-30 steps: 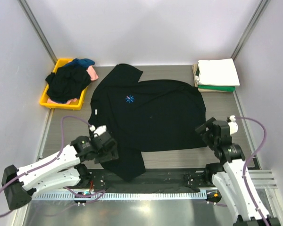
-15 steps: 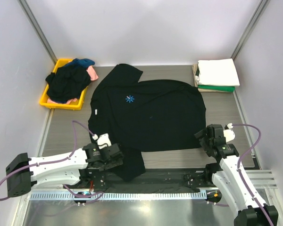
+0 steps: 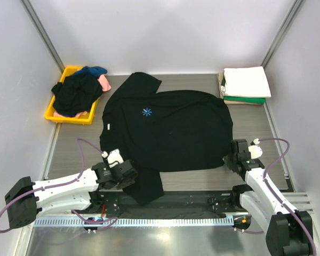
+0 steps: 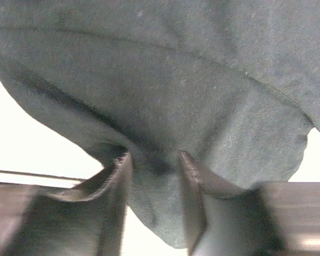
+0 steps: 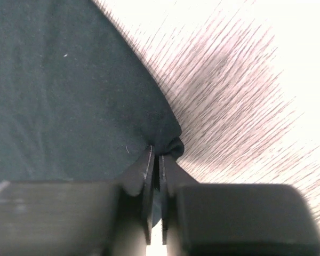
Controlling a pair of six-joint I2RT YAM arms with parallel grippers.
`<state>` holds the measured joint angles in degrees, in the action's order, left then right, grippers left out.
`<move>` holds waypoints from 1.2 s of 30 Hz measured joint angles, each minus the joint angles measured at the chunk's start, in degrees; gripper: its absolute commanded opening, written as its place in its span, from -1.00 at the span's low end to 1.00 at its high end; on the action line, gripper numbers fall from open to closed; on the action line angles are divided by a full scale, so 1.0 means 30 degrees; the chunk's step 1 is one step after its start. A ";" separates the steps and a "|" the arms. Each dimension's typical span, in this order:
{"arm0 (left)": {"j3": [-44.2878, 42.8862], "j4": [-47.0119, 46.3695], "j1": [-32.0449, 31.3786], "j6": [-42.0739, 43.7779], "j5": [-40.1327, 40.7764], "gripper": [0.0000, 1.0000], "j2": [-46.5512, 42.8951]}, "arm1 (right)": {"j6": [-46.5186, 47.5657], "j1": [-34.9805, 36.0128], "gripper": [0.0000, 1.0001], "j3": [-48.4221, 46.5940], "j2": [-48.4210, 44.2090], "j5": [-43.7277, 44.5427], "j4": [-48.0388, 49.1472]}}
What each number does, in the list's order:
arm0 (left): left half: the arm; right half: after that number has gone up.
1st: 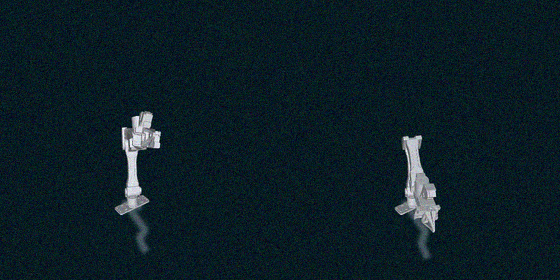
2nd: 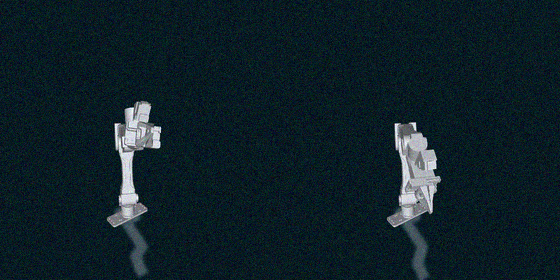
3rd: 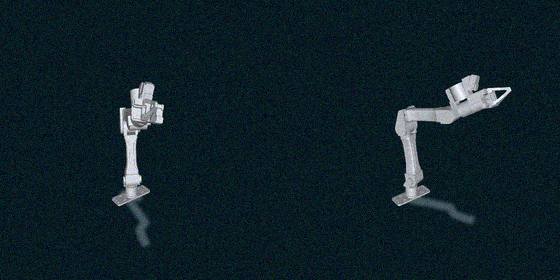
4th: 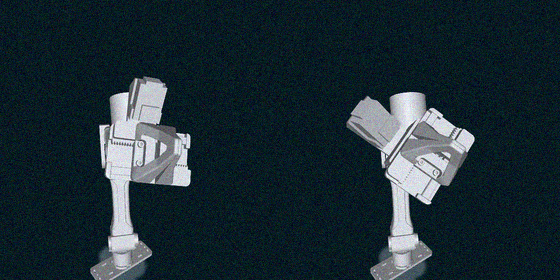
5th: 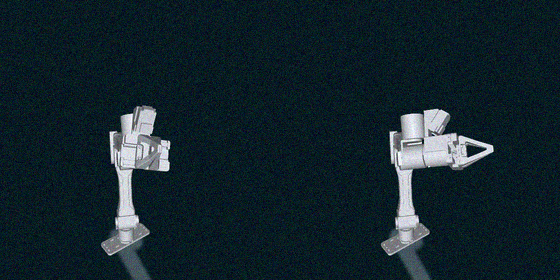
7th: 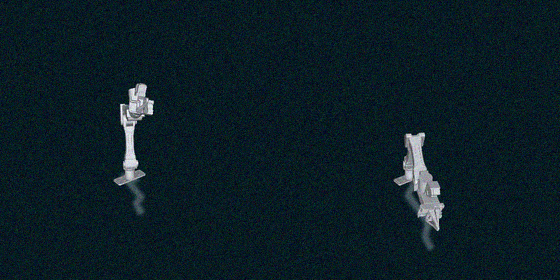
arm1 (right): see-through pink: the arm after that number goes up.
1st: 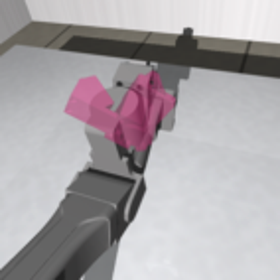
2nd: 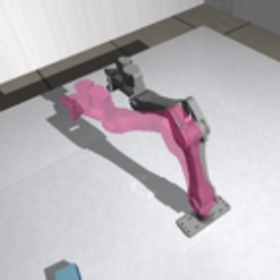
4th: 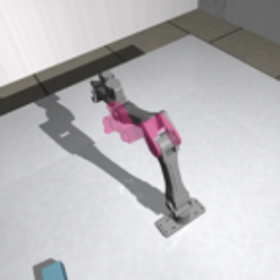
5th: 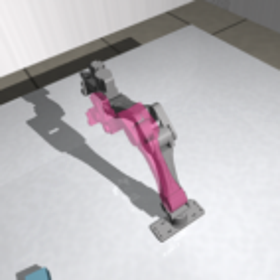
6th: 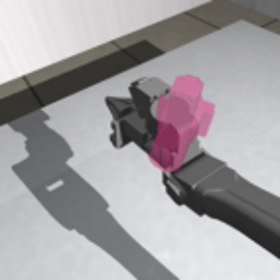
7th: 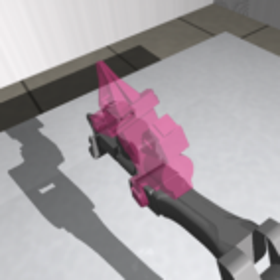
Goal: Fold and stack the t-shirts
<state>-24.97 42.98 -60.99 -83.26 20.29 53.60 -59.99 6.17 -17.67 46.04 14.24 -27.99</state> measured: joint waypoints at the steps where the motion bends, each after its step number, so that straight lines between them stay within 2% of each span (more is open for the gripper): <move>1: 0.0073 -0.0102 0.0007 0.0007 0.0066 -0.46 0.0000 | -0.0036 0.0000 -0.89 0.0066 -0.0029 -0.0015 0.0007; 3: 0.0277 -0.0488 0.0029 -0.0036 0.0255 -0.70 0.0000 | -0.0073 0.0000 -0.96 0.0255 -0.0379 -0.0102 0.0036; 4: 0.0291 -0.0554 0.0058 -0.0029 0.0350 -0.90 0.0000 | -0.0073 0.0000 -0.98 0.0328 -0.0627 -0.0160 -0.0007; 5: 0.0335 -0.0670 0.0073 -0.0051 0.0437 -1.00 0.0000 | -0.0080 -0.0007 -0.98 0.0393 -0.0954 -0.0233 -0.0109; 9: 0.0364 -0.0415 0.0095 0.0160 0.0750 -1.00 -0.0393 | -0.0066 -0.0007 -0.98 0.0459 -0.2484 -0.0503 -0.0787; 12: -0.0182 0.0889 0.0095 0.0430 0.0976 -1.00 -0.1209 | -0.0044 -0.0007 -0.98 0.0379 -0.3832 -0.0612 -0.1843; 16: -0.2324 0.2761 0.0131 0.1013 0.1596 -1.00 -0.2157 | 0.0051 -0.0007 -0.98 -0.0444 -0.5107 -0.0699 -0.3483; 19: -0.4226 0.3497 0.0539 0.2091 0.2018 -0.99 -0.2397 | 0.0299 -0.0007 -0.98 -0.1770 -0.4823 -0.0663 -0.4109; 22: -0.5887 0.3548 0.2404 0.4000 0.1836 -1.00 -0.1530 | 0.0736 -0.0007 -0.98 -0.3461 -0.3228 -0.0466 -0.4226; 27: -0.8502 0.2463 0.7613 0.8102 0.0299 -1.00 0.1843 | 0.1690 -0.0007 -0.98 -0.6040 0.0976 -0.0015 -0.3242; 32: -1.2240 0.1362 1.1489 1.1409 -0.1362 -0.99 0.7242 | 0.2499 -0.0007 -0.98 -0.8320 0.5865 0.0372 -0.1421; 36: -1.6954 0.0867 1.3894 1.3420 -0.2637 -0.96 1.2910 | 0.3053 -0.0277 -0.98 -1.0805 1.0389 0.0801 -0.0095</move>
<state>-75.83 45.58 -19.31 -43.00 12.38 92.33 -50.83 5.34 -50.09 77.21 16.64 -28.27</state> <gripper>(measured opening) 0.006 0.053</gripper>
